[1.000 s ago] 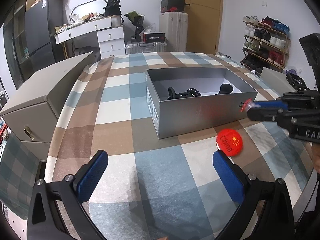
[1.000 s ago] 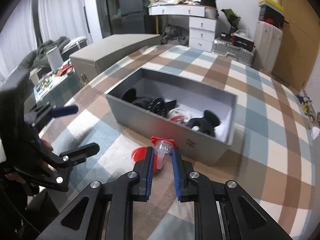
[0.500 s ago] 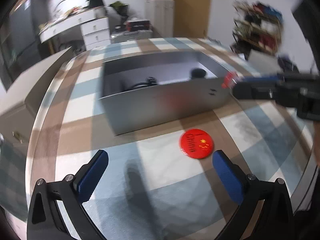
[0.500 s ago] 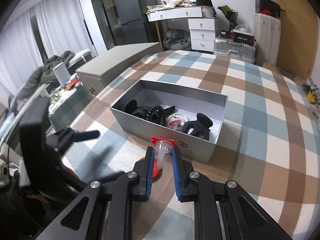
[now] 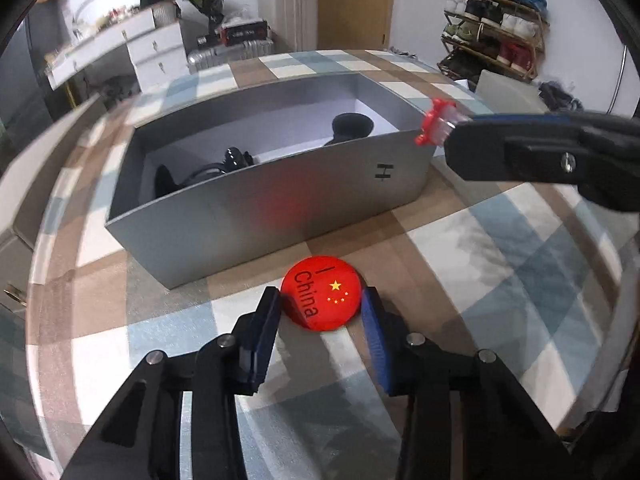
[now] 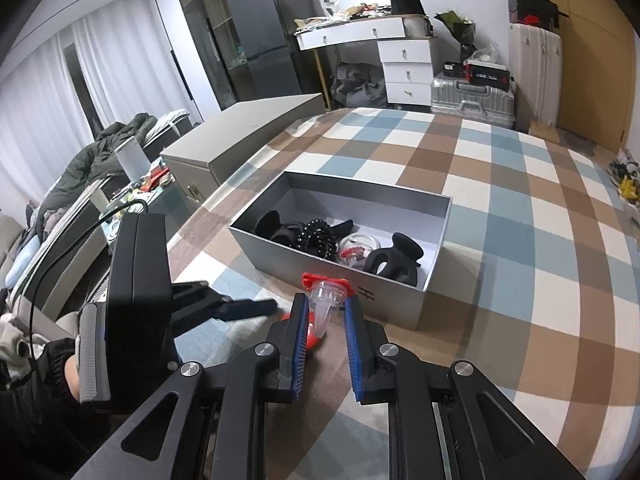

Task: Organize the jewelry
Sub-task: 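Grasp the red round China badge with the left tool, then carry the red badge into the box and open the left tool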

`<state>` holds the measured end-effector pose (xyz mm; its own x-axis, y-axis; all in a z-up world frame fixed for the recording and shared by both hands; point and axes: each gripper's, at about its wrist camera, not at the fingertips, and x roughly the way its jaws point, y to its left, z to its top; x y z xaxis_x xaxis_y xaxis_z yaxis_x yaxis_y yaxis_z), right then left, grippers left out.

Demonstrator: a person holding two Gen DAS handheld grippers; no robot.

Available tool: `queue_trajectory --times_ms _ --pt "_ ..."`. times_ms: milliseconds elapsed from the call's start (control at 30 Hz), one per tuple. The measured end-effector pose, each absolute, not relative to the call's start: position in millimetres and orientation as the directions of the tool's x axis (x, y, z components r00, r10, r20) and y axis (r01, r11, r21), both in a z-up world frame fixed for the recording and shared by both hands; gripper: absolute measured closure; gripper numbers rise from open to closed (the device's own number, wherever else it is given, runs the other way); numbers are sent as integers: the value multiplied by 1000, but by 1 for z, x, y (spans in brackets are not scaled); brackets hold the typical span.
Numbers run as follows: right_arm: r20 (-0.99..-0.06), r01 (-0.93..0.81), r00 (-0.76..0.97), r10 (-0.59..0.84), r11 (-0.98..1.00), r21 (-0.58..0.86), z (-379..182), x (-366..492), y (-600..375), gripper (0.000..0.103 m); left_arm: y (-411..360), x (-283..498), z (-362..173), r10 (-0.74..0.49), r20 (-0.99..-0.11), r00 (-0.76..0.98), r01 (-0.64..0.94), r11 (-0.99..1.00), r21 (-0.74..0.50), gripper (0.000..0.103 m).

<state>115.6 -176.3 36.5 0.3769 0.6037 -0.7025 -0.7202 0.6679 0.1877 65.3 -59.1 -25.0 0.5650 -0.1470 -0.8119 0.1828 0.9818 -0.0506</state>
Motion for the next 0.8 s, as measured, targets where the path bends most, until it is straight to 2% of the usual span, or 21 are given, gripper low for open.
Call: queue_trajectory --times_ms 800 --pt "-690 -706 393 608 680 197 37 119 -176 86 -36 44 -1 -145 -712 687 146 987 -60 68"
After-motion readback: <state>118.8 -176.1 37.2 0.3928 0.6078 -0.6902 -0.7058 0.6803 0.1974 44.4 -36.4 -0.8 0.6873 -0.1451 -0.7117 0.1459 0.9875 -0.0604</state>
